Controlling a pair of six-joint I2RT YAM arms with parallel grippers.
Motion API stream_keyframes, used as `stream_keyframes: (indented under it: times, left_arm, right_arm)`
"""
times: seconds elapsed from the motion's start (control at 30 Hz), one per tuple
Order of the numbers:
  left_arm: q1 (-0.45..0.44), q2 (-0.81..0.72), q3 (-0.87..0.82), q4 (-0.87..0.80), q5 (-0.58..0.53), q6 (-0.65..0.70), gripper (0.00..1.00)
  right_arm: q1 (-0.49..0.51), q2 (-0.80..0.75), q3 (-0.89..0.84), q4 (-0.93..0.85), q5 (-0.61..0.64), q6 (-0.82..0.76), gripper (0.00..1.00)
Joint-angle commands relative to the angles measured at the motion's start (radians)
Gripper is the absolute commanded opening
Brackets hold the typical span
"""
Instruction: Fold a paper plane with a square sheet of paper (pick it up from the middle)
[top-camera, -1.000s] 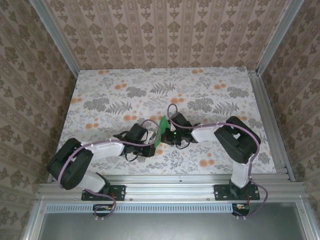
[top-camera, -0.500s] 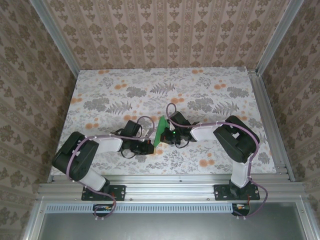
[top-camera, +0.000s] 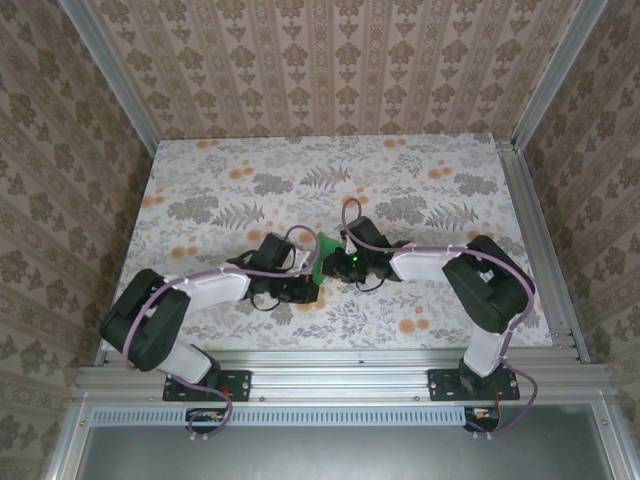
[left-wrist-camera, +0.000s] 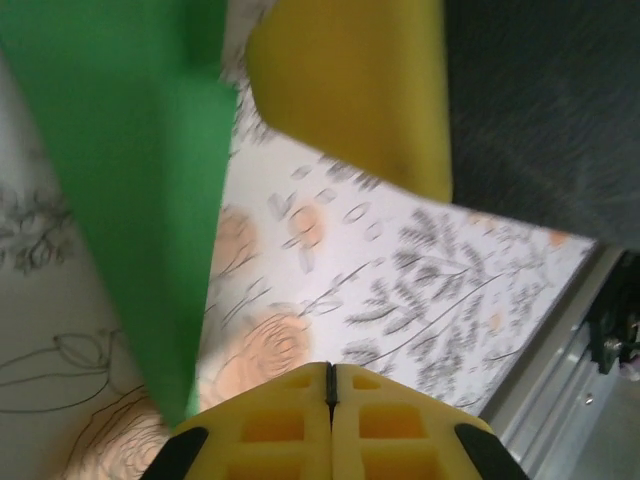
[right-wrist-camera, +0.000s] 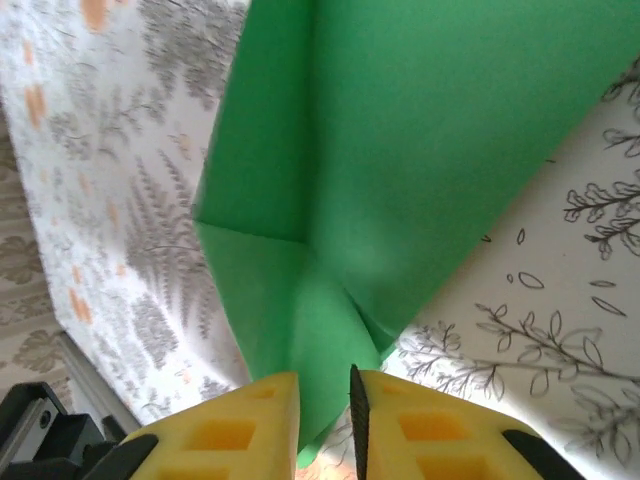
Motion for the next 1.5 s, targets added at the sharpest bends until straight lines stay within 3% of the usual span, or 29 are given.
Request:
stream_keyframes:
  times: [0.0, 0.33, 0.53, 0.7, 1.1, 1.27, 1.47]
  left_arm:
    - [-0.008, -0.070, 0.057, -0.093, -0.054, 0.055, 0.12]
    - [-0.025, -0.049, 0.175, -0.266, -0.257, 0.167, 0.40]
    - [-0.042, 0.072, 0.206, -0.234, -0.275, 0.161, 0.42]
    - [-0.041, 0.116, 0.227, -0.262, -0.364, 0.154, 0.29]
    - [-0.030, 0.151, 0.230, -0.242, -0.334, 0.162, 0.06]
    - [-0.004, 0.125, 0.230, -0.252, -0.309, 0.165, 0.02]
    - [0.039, 0.064, 0.193, -0.188, -0.195, 0.121, 0.00]
  right_arm:
    - [-0.020, -0.089, -0.036, -0.014, -0.014, 0.006, 0.28]
    - [-0.077, -0.190, -0.129, 0.004, -0.016, 0.013, 0.41]
    - [-0.082, -0.186, -0.181, 0.085, -0.043, 0.065, 0.43]
    - [-0.083, -0.175, -0.203, 0.120, -0.054, 0.082, 0.44]
    - [-0.063, -0.134, -0.198, 0.180, -0.081, 0.117, 0.46]
    - [-0.034, -0.099, -0.174, 0.188, -0.085, 0.134, 0.47]
    - [0.001, -0.046, -0.133, 0.216, -0.089, 0.160, 0.48]
